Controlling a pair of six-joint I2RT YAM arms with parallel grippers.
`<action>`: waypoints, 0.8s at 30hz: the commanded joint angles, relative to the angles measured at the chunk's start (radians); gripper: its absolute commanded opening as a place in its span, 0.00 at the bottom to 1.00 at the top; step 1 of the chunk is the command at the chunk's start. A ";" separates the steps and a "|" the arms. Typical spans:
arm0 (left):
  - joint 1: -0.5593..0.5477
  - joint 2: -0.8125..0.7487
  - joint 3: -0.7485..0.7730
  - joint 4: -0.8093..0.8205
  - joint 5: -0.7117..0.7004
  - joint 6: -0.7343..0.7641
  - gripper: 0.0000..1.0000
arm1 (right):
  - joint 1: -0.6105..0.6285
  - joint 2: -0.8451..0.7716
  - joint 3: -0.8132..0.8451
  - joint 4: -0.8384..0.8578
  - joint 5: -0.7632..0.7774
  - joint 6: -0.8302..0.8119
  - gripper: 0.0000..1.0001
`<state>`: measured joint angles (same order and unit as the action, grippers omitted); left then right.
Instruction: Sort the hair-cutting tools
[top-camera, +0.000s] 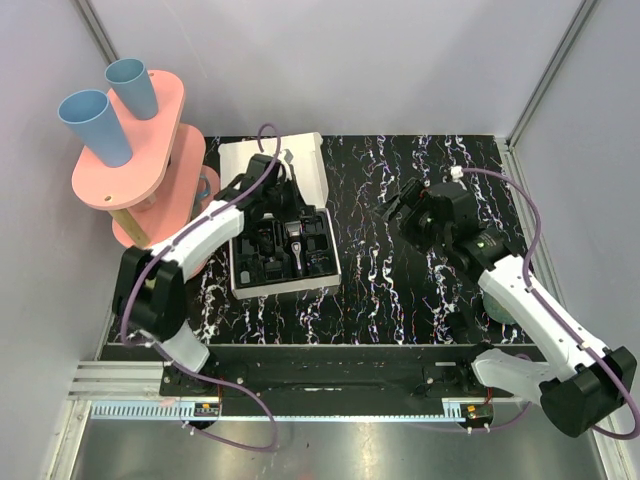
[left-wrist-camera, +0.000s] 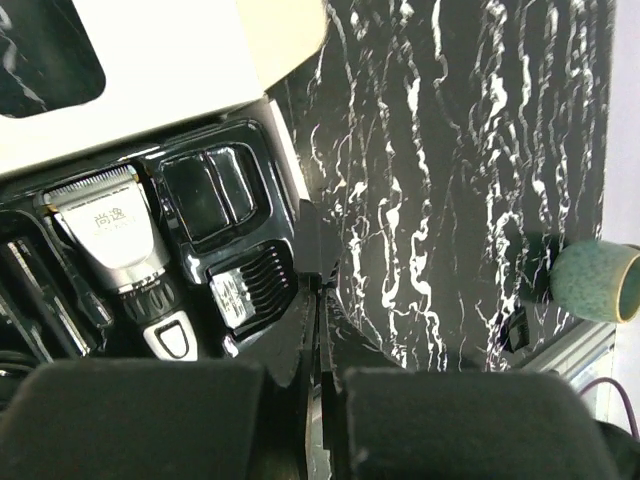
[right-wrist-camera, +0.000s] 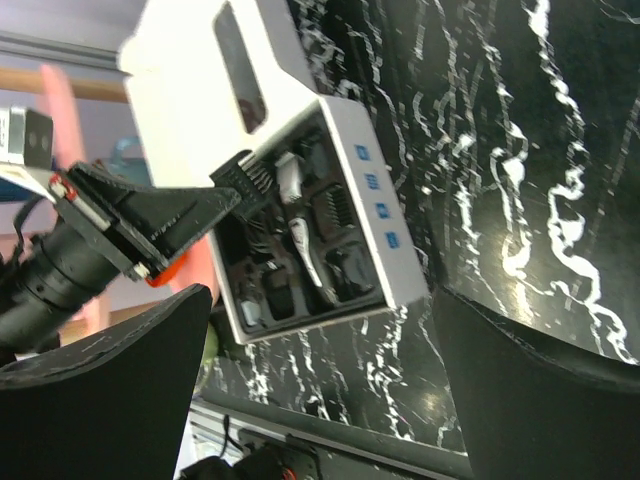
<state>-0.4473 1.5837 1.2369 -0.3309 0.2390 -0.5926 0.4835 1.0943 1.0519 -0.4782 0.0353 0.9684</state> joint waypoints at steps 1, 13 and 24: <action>0.039 0.131 0.098 -0.049 0.169 -0.004 0.00 | -0.002 -0.028 -0.030 -0.045 0.017 -0.031 1.00; 0.087 0.254 0.159 -0.022 0.210 -0.053 0.00 | -0.003 -0.073 -0.081 -0.056 0.040 -0.043 1.00; 0.094 0.305 0.136 0.027 0.243 -0.087 0.00 | -0.002 -0.070 -0.087 -0.059 0.026 -0.051 0.99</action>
<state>-0.3607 1.8713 1.3491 -0.3599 0.4465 -0.6537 0.4831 1.0370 0.9680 -0.5442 0.0437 0.9367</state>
